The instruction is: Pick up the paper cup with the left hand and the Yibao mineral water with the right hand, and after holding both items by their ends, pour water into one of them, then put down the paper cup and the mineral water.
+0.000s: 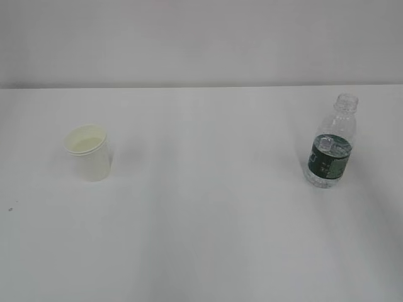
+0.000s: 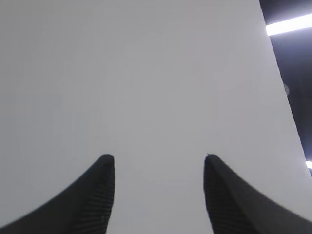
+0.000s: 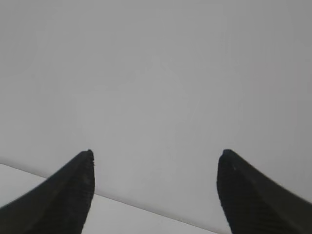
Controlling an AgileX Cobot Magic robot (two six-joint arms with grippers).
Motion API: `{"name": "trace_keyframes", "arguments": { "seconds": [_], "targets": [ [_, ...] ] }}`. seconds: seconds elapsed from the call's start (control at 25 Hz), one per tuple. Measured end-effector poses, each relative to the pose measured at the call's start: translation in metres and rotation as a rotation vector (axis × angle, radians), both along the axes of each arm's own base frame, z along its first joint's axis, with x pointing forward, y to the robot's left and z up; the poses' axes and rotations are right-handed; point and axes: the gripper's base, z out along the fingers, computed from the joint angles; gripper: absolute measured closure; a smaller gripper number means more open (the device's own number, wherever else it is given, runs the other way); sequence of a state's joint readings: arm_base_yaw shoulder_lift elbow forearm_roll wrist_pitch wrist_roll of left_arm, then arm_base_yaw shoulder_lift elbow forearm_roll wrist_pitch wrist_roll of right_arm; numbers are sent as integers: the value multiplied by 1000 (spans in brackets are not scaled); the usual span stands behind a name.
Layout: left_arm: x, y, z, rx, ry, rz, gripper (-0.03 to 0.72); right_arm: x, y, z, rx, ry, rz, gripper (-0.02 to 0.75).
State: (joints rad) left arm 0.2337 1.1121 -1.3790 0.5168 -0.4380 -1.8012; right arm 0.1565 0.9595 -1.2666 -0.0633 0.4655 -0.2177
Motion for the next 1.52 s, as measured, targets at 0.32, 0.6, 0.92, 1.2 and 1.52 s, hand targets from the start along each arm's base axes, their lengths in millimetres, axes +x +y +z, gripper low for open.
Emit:
{"name": "trace_keyframes", "arguments": {
  "seconds": [0.32,0.6,0.92,1.2,1.52],
  "targets": [
    [-36,-2,13,-23,-11,54,279,-16,-7,31,-7,-44,-50,147],
    [-53,-4,17,-106,-10,18,286,-23,-9,38,16,-45,-60,147],
    [-75,-8,22,-160,-31,-9,296,-37,-15,49,26,-55,-101,147],
    [-101,-12,26,-133,-43,40,304,-53,-21,68,66,-94,-136,147],
    [-115,-11,25,-117,-10,125,323,-60,-24,71,66,-55,-164,147]
  ]
}}
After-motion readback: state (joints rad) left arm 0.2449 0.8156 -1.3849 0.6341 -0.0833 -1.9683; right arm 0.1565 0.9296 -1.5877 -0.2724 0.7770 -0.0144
